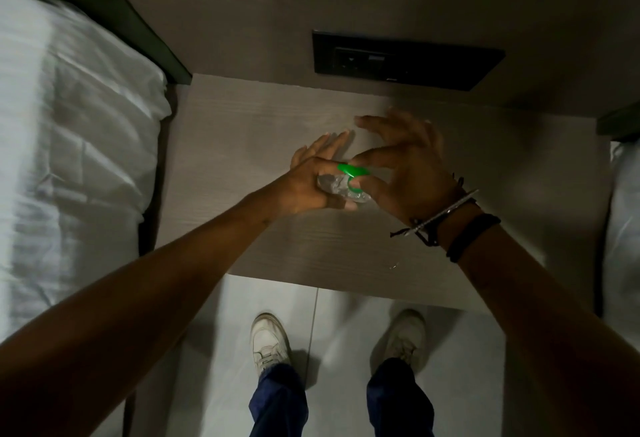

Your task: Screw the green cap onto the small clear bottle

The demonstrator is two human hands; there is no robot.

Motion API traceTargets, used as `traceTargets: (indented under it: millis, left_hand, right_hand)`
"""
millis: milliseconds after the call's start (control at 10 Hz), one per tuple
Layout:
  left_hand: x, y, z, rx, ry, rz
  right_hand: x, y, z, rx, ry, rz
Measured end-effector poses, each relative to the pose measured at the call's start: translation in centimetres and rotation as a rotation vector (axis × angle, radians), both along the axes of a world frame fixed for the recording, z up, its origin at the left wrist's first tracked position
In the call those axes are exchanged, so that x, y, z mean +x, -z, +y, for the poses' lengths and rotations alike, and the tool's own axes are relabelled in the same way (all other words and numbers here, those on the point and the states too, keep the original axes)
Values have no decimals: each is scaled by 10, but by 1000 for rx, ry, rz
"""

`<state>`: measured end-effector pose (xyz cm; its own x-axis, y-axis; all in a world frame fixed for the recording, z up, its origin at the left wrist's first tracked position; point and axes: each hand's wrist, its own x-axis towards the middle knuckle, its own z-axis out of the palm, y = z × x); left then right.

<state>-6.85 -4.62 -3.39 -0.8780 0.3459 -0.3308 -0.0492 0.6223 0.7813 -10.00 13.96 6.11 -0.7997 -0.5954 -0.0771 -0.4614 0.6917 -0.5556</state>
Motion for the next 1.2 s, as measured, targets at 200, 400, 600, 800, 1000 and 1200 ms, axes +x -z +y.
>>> traceTargets:
  millis: [200,400,600,800,1000,1200]
  left_hand:
    - [0,11,0,16,2,-19]
    - [1,15,-2,-15,-27,43]
    - [5,9,2,-42,-62,56]
    - [8,10,4,-34,-88,36]
    - [10,16,2,20,-101,74]
    - [11,-10,-9,-181,3,3]
  right_hand:
    - [-4,-13,-6,331,-336,30]
    - [-10,-13,-6,443,-478,-39]
    - [-8,-13,-1,442,-466,-36]
    - [-1,-9,-6,423,-448,0]
    - [-1,-6,-3,424,-456,11]
    - [4,-26,18,240,-319,29]
